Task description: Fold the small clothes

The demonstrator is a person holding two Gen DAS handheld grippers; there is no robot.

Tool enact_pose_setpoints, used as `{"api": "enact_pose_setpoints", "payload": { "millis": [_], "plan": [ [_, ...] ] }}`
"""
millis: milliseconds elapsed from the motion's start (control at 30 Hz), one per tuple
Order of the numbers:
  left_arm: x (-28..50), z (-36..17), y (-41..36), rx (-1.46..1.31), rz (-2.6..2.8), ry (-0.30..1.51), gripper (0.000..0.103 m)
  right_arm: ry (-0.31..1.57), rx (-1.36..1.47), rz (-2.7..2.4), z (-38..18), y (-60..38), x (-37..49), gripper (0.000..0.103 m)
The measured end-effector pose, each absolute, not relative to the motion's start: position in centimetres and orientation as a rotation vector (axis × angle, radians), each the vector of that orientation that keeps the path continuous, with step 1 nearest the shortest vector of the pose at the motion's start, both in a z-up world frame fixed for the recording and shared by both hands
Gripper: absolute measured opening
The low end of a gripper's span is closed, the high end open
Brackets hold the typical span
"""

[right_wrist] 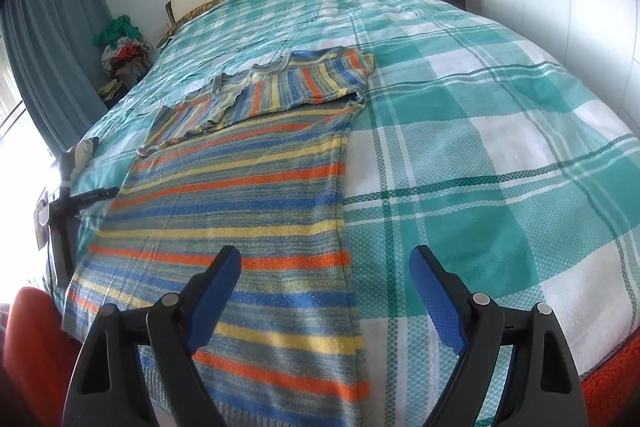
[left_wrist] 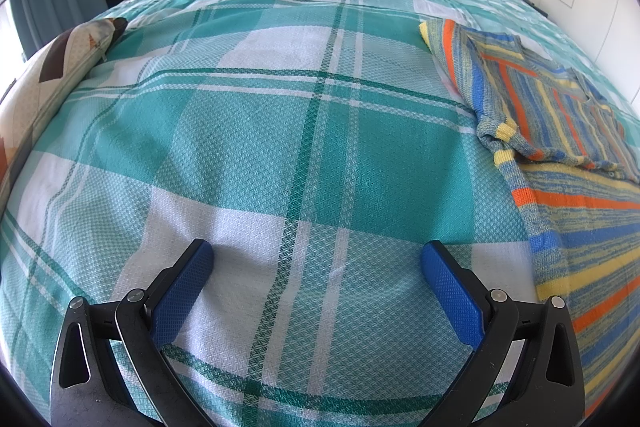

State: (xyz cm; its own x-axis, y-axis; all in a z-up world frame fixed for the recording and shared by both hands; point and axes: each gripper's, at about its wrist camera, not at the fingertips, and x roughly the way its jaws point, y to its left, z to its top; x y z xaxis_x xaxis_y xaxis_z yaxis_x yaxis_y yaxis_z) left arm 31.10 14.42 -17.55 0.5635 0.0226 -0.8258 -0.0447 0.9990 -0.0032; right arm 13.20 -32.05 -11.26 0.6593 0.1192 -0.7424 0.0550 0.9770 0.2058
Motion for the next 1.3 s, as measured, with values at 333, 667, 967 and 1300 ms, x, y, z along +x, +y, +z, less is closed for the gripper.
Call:
{"api": "enact_pose_setpoints", "payload": {
  "millis": [333,667,967,1300],
  "plan": [
    [31.1,-17.6,14.4,-0.025,0.04,0.971,0.103,0.854,0.149,0.032,-11.3,-31.0,13.2,0.086],
    [31.1,-17.6,14.4,-0.025,0.04,0.971,0.103,0.847,0.18,0.035,-11.2,-31.7,13.2,0.086],
    [31.1,-17.5,14.4,-0.025,0.04,0.971,0.103,0.819,0.191,0.027,-10.6,-32.3,12.9,0.086],
    [31.1,-17.5,14.4,-0.025,0.04,0.971,0.103,0.824,0.238,-0.011,-10.3,-33.5,12.8,0.087]
  ]
}}
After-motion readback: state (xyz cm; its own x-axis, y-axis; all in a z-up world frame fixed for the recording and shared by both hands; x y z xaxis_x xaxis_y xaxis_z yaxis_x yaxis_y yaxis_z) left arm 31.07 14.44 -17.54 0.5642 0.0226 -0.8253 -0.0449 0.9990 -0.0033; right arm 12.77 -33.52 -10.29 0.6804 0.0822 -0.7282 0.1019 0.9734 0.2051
